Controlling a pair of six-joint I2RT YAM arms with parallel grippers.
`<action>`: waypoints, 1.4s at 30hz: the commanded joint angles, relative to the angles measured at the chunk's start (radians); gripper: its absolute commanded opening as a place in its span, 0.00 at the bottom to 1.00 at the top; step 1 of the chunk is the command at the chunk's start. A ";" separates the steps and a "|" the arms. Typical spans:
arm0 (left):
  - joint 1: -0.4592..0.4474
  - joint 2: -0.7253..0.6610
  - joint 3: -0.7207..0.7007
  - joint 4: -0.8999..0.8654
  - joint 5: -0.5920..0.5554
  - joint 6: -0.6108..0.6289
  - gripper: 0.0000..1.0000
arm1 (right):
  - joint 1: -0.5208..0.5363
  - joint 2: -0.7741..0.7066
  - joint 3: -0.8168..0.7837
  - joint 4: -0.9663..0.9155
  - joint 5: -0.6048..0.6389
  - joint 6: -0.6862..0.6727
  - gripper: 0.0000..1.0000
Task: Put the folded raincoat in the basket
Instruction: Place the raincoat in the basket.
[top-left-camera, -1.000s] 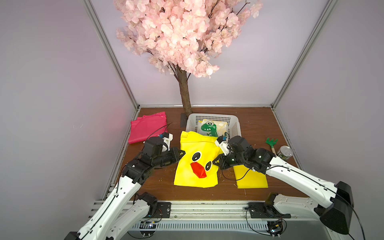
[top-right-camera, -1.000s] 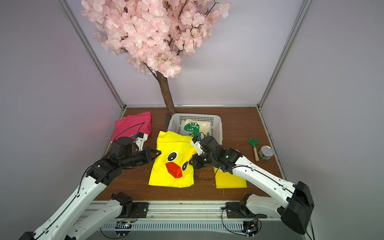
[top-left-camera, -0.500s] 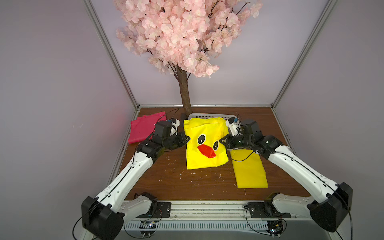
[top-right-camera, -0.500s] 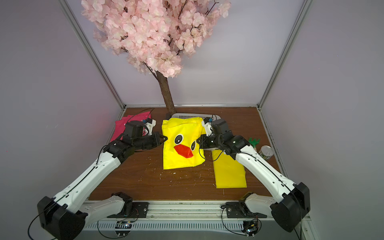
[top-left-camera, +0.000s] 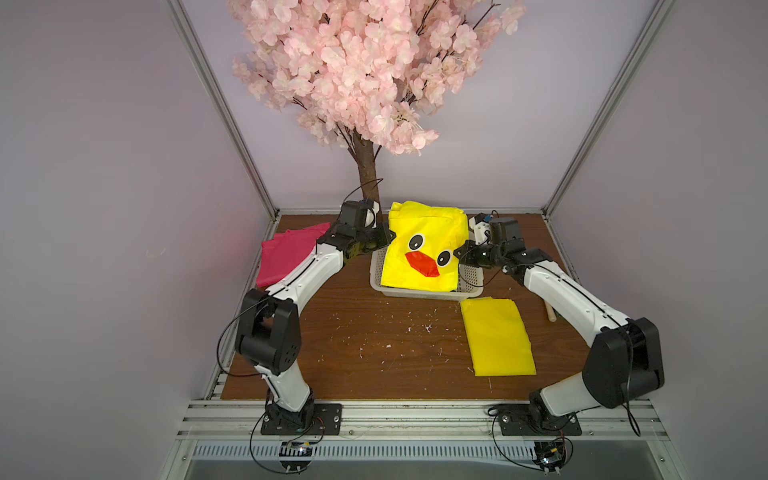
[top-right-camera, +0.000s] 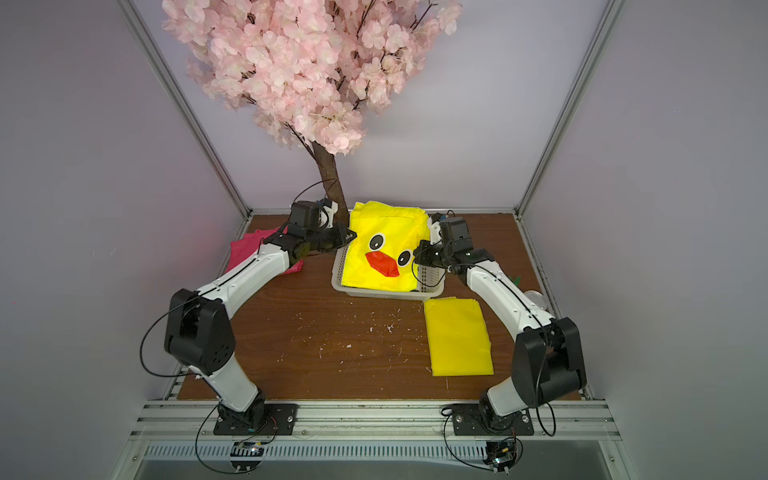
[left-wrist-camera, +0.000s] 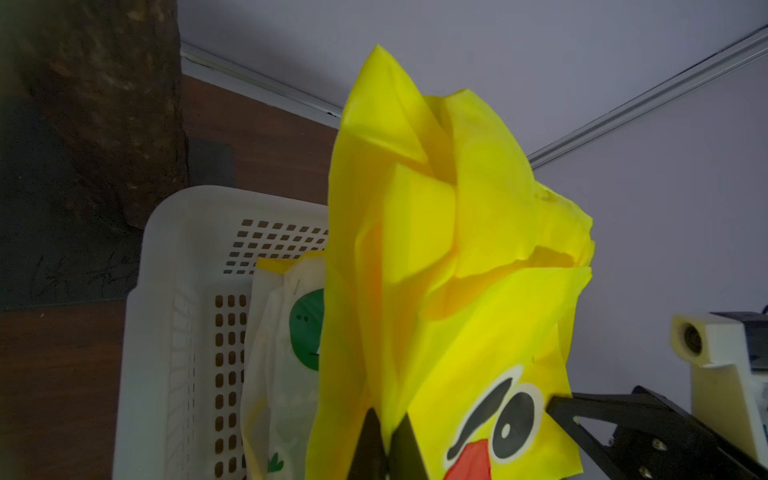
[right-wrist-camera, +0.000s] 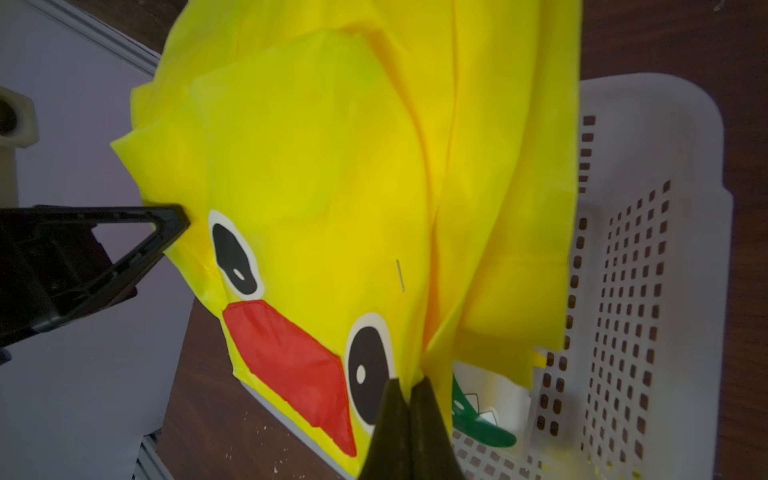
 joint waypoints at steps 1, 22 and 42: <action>0.015 0.069 0.042 0.054 0.002 0.036 0.00 | -0.024 0.039 0.063 0.086 -0.014 0.004 0.00; 0.016 0.165 -0.020 0.044 0.024 0.059 0.21 | -0.042 0.156 -0.080 0.101 -0.007 -0.029 0.04; -0.005 0.080 0.163 -0.102 -0.095 0.179 1.00 | -0.056 0.087 0.136 -0.001 0.017 -0.050 0.70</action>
